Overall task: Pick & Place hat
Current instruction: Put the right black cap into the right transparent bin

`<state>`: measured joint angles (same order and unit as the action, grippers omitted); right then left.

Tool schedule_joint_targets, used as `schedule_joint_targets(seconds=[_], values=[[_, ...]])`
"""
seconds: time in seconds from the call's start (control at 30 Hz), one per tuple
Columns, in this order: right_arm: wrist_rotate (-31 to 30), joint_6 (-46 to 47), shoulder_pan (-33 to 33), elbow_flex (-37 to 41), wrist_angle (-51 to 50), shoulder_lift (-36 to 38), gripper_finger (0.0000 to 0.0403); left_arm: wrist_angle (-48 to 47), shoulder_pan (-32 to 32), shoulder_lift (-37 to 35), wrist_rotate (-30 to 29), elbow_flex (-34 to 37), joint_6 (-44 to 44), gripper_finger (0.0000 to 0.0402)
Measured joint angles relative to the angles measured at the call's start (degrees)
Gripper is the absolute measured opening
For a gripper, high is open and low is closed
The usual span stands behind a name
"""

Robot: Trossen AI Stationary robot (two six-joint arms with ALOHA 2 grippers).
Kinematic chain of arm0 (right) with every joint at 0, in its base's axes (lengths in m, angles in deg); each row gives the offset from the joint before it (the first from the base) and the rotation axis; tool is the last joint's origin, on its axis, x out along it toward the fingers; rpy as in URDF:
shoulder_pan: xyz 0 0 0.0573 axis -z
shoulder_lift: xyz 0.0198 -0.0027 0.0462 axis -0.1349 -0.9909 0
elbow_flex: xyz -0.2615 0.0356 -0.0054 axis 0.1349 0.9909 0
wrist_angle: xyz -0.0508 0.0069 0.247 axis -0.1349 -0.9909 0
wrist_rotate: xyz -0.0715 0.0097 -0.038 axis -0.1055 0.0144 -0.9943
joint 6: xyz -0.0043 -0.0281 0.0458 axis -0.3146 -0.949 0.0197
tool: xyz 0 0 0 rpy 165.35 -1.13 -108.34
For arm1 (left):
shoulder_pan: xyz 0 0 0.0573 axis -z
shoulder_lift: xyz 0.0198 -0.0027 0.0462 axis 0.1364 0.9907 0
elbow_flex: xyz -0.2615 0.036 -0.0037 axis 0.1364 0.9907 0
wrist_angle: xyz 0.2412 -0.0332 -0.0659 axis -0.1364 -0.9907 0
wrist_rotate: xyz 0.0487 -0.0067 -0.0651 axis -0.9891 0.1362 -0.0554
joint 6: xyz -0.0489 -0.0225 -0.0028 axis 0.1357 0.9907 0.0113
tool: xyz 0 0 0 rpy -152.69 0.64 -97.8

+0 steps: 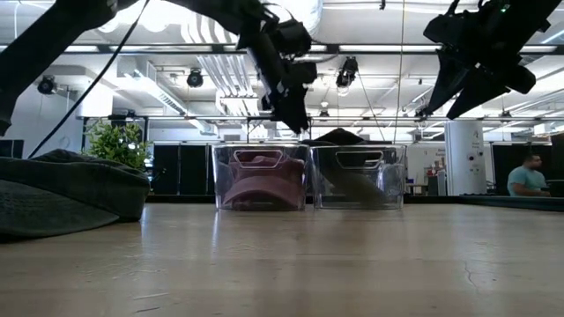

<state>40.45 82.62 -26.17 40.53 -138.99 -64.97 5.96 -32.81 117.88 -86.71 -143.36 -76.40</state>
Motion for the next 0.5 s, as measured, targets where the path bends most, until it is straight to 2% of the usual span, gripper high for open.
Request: schedule_joint_targets(seconds=[0.17, 0.27, 0.4, 0.5], values=[[-0.10, -0.52, -0.04, 0.00, 0.04, 0.00, 0.0219, 4.93, -1.32, 0.09, 8.15, 4.53, 2.99, 0.0234], [-0.12, -0.71, -0.04, 0.11, 0.05, 0.00, 0.0219, 9.83, -1.45, 0.09, 10.49, 6.89, 2.12, 0.0234], [-0.12, -0.68, -0.04, 0.31, 0.02, 0.00, 0.0219, 17.45, -1.44, 0.11, 10.58, 9.87, -5.38, 0.0225], [-0.13, -0.66, -0.03, 0.33, 0.04, 0.00, 0.0219, 24.39, -1.44, 0.11, 10.56, 11.40, -13.48, 0.0200]])
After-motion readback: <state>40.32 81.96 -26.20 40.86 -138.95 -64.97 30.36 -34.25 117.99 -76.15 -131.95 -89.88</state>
